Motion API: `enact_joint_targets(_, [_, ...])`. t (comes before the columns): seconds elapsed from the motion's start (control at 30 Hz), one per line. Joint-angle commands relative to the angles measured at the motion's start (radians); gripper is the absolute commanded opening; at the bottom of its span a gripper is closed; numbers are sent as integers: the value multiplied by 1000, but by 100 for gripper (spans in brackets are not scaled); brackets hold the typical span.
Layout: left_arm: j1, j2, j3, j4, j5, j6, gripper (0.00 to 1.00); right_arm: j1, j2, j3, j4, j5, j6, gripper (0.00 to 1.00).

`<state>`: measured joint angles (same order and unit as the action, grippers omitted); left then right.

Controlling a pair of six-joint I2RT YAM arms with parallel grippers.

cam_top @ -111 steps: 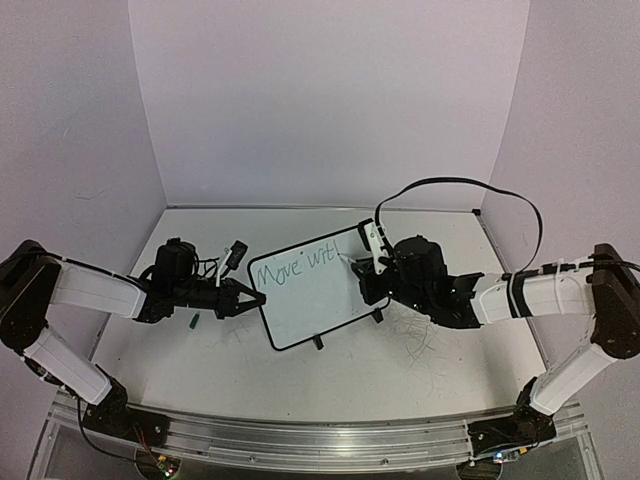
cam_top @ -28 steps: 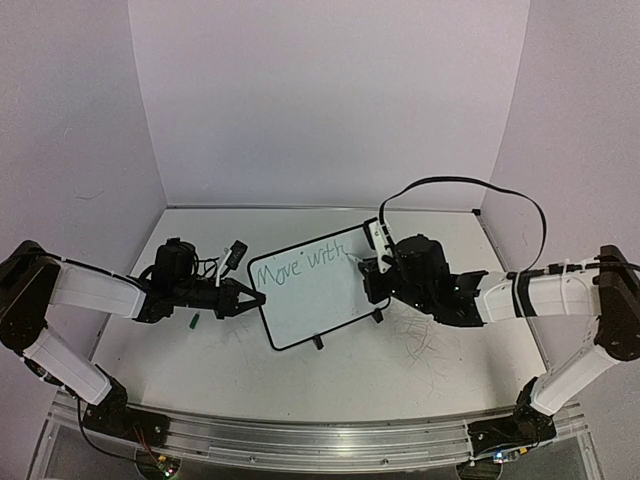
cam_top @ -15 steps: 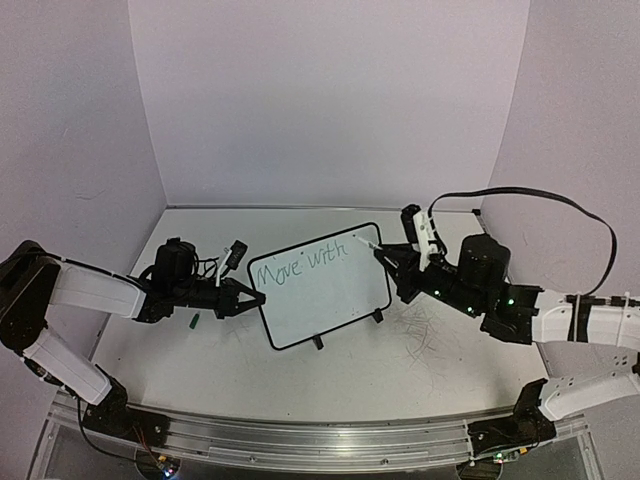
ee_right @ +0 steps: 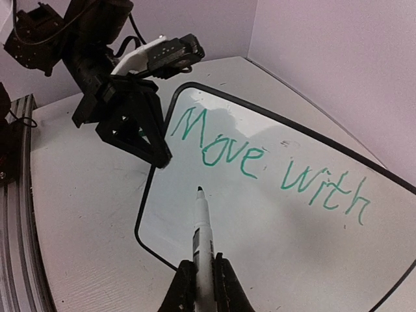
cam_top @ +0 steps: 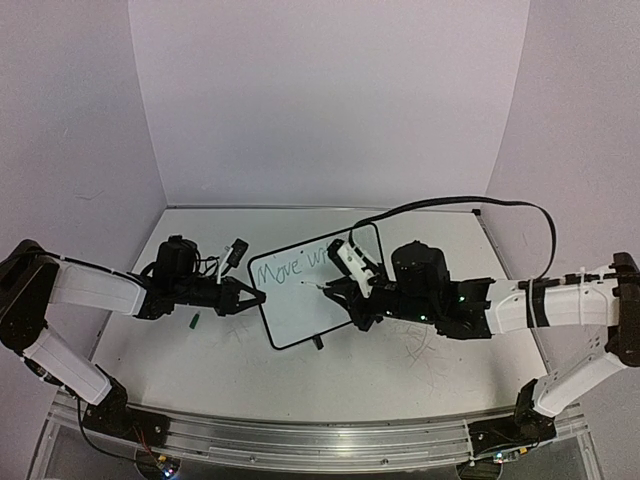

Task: Write a sentence on the whiteboard

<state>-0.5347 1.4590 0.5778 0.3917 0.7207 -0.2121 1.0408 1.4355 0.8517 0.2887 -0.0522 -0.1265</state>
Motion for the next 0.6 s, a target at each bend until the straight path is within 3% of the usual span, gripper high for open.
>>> enact_joint_targets(0.0, [0, 8, 35, -24, -68, 21, 0, 46, 44, 50, -1, 15, -19, 0])
enact_joint_targets(0.37, [-3, -2, 31, -26, -62, 25, 0, 134, 150, 105, 16, 13, -87, 0])
enact_joint_targets(0.57, [-6, -1, 34, -29, -58, 28, 0, 141, 162, 85, 78, 138, -80, 0])
